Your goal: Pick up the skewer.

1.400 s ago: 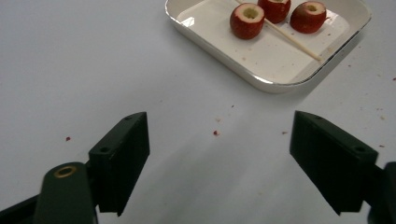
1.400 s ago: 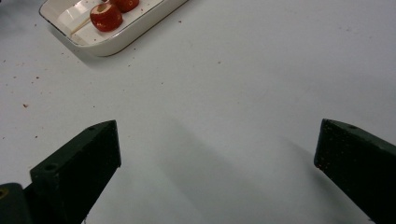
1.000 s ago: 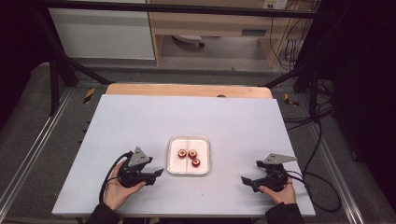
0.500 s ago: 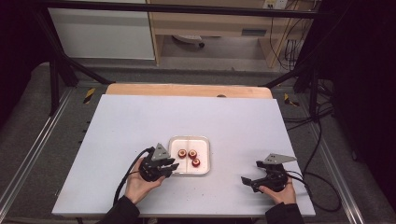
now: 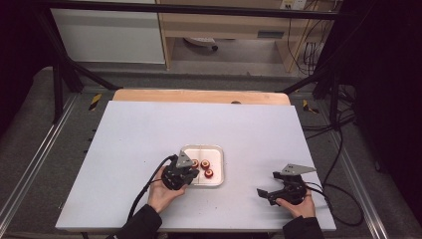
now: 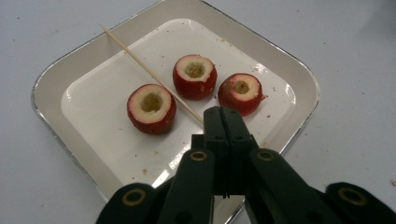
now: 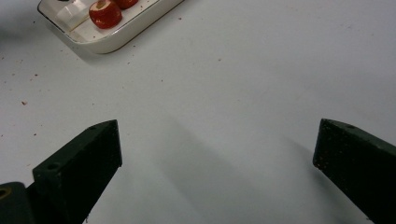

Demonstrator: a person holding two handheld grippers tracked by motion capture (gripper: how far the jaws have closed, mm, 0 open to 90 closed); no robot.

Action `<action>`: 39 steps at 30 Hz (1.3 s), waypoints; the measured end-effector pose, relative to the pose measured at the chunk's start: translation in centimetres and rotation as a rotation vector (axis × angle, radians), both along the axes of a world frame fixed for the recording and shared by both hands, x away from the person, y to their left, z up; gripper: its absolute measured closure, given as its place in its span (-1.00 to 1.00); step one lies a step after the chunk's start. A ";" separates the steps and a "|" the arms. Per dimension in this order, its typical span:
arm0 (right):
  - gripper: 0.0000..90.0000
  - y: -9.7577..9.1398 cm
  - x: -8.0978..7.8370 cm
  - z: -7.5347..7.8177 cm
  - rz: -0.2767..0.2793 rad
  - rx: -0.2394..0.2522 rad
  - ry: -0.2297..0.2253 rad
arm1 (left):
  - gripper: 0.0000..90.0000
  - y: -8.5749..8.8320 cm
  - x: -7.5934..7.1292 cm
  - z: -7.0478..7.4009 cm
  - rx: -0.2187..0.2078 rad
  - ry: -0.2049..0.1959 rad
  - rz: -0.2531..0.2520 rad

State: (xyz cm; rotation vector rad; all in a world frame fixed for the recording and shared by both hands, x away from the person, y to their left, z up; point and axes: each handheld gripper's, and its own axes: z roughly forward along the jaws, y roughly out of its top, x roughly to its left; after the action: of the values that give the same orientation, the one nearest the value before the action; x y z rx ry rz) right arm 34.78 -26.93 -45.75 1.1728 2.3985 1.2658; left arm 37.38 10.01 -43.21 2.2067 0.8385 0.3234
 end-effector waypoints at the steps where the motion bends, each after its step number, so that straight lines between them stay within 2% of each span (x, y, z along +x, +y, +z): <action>1: -0.96 0.0 0.0 0.0 -0.001 0.000 0.001 | 1.00 -0.2 0.1 -0.1 0.003 0.000 -0.003; 7: -0.96 0.1 0.0 -0.1 0.002 0.001 0.002 | 1.00 -0.8 0.3 -0.8 -0.006 0.014 -0.019; 13: -0.96 0.1 0.0 -0.1 0.002 0.000 0.002 | 1.00 -1.1 0.3 -1.3 0.017 0.037 -0.032; 16: -0.96 0.1 0.0 -0.1 0.002 -0.001 0.000 | 1.00 -1.0 0.2 -1.3 0.027 0.034 -0.038; 30: -0.96 0.1 0.1 -0.1 0.005 -0.004 0.004 | 1.00 1.3 0.2 -1.0 0.073 0.026 0.018; 35: -0.96 0.1 0.0 -0.1 0.004 -0.001 0.006 | 0.99 1.6 0.0 -0.5 0.044 0.008 0.028; 38: -0.96 0.1 0.1 -0.1 0.004 -0.001 0.006 | 0.82 1.7 0.0 -0.1 0.036 -0.018 0.058; 39: -0.96 0.1 0.1 -0.1 0.004 -0.001 0.006 | 0.82 1.8 0.1 0.0 0.033 -0.022 0.068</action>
State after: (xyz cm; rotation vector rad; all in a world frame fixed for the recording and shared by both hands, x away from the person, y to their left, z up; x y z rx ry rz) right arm 34.83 -26.83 -45.86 1.1734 2.4070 1.2638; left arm 37.44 11.82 -43.18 2.2043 0.9036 0.3967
